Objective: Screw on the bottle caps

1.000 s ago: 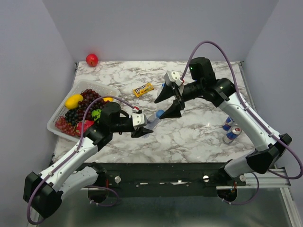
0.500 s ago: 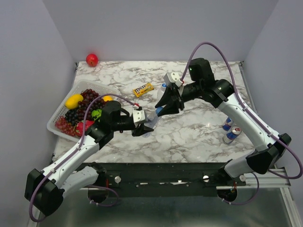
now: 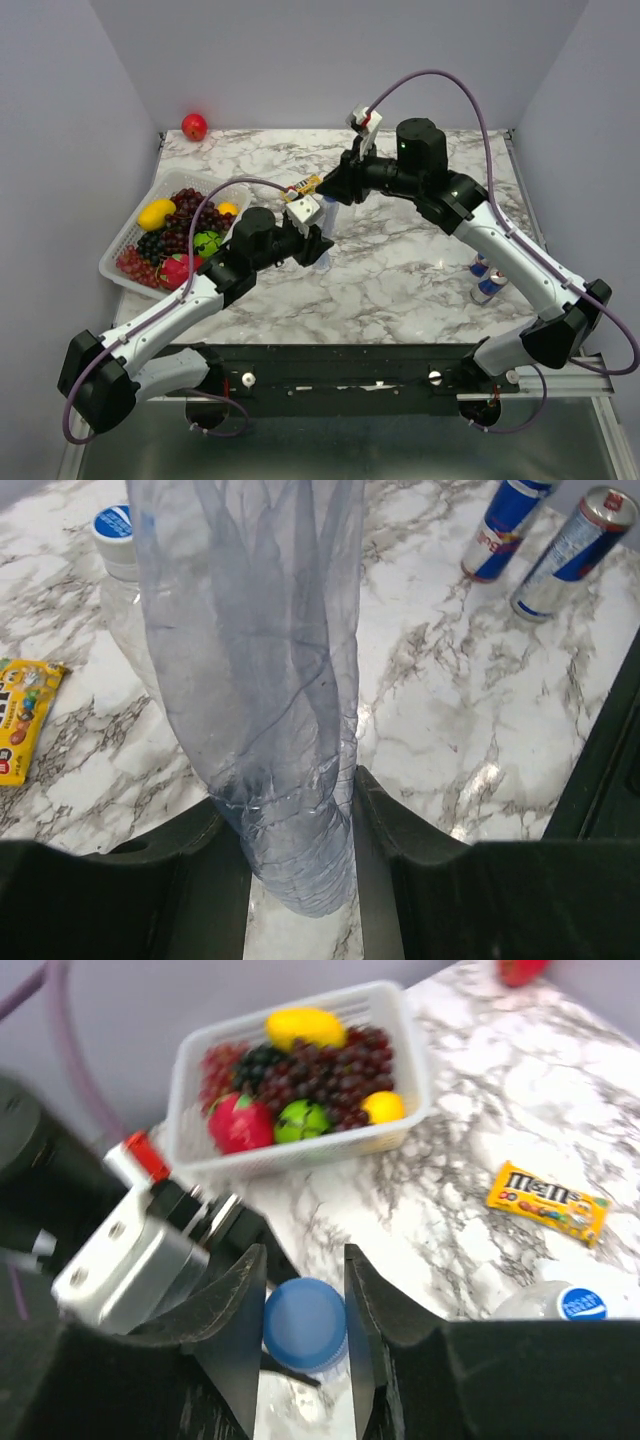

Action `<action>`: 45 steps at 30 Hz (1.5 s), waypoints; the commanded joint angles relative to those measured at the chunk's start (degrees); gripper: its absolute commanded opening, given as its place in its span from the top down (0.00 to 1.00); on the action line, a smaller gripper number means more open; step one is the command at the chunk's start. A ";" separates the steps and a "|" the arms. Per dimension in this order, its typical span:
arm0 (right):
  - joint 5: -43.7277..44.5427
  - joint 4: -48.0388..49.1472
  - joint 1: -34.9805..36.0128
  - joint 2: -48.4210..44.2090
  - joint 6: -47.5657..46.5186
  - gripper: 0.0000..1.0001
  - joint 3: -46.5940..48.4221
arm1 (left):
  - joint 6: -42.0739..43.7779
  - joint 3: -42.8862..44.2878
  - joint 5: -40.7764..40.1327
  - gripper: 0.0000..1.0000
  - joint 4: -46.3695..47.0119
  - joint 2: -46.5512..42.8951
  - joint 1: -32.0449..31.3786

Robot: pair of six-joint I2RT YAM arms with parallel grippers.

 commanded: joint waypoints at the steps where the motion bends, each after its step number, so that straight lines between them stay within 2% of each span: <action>1: 12.50 0.40 0.25 2.35 6.14 0.55 2.65 | -4.22 3.98 -4.34 1.00 3.94 -0.95 -0.01; 2: 7.69 1.80 -0.89 1.04 5.08 0.43 3.01 | -2.98 3.54 -2.47 1.00 3.42 -1.66 0.26; 3: 3.56 2.94 -1.94 0.24 4.11 0.26 3.01 | -2.02 3.10 -0.71 1.00 2.02 -2.45 0.70; 4: -1.62 4.44 -3.34 -0.55 3.84 0.23 2.84 | -0.35 1.96 2.09 1.00 1.31 -4.03 1.22; 5: -12.37 7.67 -5.97 -1.17 3.84 0.22 2.40 | 0.53 1.43 9.69 1.00 0.52 -4.56 3.40; 7: -20.44 9.19 -7.83 -2.66 3.23 0.22 1.61 | 2.03 0.03 18.87 1.00 -0.54 -6.05 5.61; 8: -27.44 9.98 -8.80 -2.93 2.44 0.22 1.26 | 3.69 -0.16 26.74 1.00 -0.80 -6.32 7.54; 11: -36.97 10.77 -9.16 -3.28 -1.69 0.22 -1.03 | 7.21 0.54 30.15 1.00 -3.62 -5.98 8.00; 12: -43.18 11.39 -9.07 -3.11 -1.87 0.23 -1.82 | 7.57 0.55 31.46 1.00 -3.62 -5.80 8.69; 15: -49.29 17.26 -9.07 -2.14 3.10 0.23 -5.07 | 9.15 1.42 33.23 1.00 -3.62 -4.22 9.05; 17: -50.01 20.09 -8.90 -1.88 4.71 0.23 -6.92 | 9.33 2.39 34.20 1.00 -3.62 -2.90 9.05; 23: -50.80 20.01 -8.72 -0.73 4.54 0.25 -5.43 | 6.96 2.30 34.47 1.00 -0.46 -2.11 9.14; 32: -46.67 19.57 -8.72 -1.70 3.22 0.30 -7.89 | 6.78 1.78 34.82 1.00 0.51 -2.55 9.31; 35: -44.83 19.39 -8.72 -1.53 3.05 0.37 -7.98 | 6.70 1.51 34.73 1.00 0.78 -2.64 9.31; 41: -39.74 19.66 -8.72 -1.35 3.57 0.57 -7.10 | 5.74 1.25 32.54 1.00 1.39 -1.94 9.23; 42: -35.12 19.48 -8.55 -1.44 3.40 0.67 -7.10 | 4.77 0.99 31.57 1.00 3.13 -1.67 9.23; 43: -31.59 19.04 -8.28 -1.79 2.96 0.72 -7.18 | 1.02 0.55 30.26 1.00 4.63 -1.23 8.70; 44: -27.20 17.21 -6.80 -2.22 2.00 0.76 -7.01 | -0.67 0.55 25.29 1.00 6.12 -1.06 8.18; 45: -14.89 16.06 -5.66 -3.27 -0.71 0.82 -6.84 | -1.99 0.81 22.19 1.00 7.79 -0.79 7.22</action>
